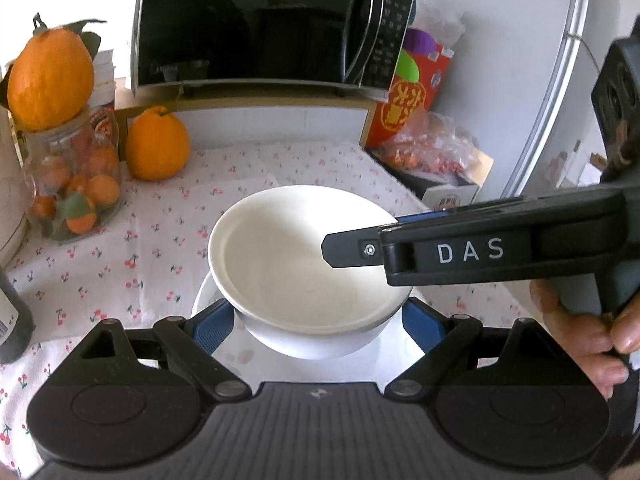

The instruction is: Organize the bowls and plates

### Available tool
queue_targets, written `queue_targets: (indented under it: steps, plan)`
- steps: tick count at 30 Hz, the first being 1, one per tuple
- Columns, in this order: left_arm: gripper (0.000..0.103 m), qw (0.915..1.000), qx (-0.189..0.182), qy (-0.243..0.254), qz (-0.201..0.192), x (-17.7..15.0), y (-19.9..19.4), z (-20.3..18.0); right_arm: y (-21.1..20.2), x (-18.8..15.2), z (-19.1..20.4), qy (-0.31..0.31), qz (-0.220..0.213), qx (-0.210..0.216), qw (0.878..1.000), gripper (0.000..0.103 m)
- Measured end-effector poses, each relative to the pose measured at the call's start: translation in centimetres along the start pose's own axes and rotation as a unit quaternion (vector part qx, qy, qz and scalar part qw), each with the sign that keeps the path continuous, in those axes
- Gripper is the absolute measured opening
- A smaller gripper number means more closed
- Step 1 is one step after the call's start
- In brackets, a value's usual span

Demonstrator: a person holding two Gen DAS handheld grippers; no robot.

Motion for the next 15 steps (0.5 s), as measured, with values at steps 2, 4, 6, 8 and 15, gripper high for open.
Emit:
queue_targets:
  steps: [2,4,6,8,15]
  plan:
    - [0.09,1.0,0.001,0.004,0.005,-0.3,0.1,-0.1,0.4,-0.4,0.0,-0.003,0.007,-0.004,1.0,0.047]
    - [0.09,0.9999,0.003,0.009,0.008,-0.6,0.2,-0.1,0.6,-0.7,0.0,-0.005,0.011,-0.006,1.0,0.047]
    - [0.09,0.9999,0.004,0.012,0.011,-0.9,0.4,-0.2,0.9,-0.9,-0.2,-0.004,0.016,-0.008,1.0,0.047]
    - [0.09,0.9998,0.005,0.016,0.013,-1.1,0.7,-0.3,1.2,-1.0,-0.4,-0.002,0.023,-0.01,1.0,0.047]
    - [0.09,0.9989,0.016,0.038,0.021,-1.3,0.8,-1.0,1.3,-1.5,-0.5,-0.005,0.033,-0.024,0.999,0.047]
Point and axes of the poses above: each gripper's, at about its wrist camera, not at the fingertips, and y roughly the way its jaws point, z to its left, x to its top, the point moved 3 cm from there along y, roughly the way its jaws point, and after that the axes turned 14 degrees about y, right-handed, at the moved point
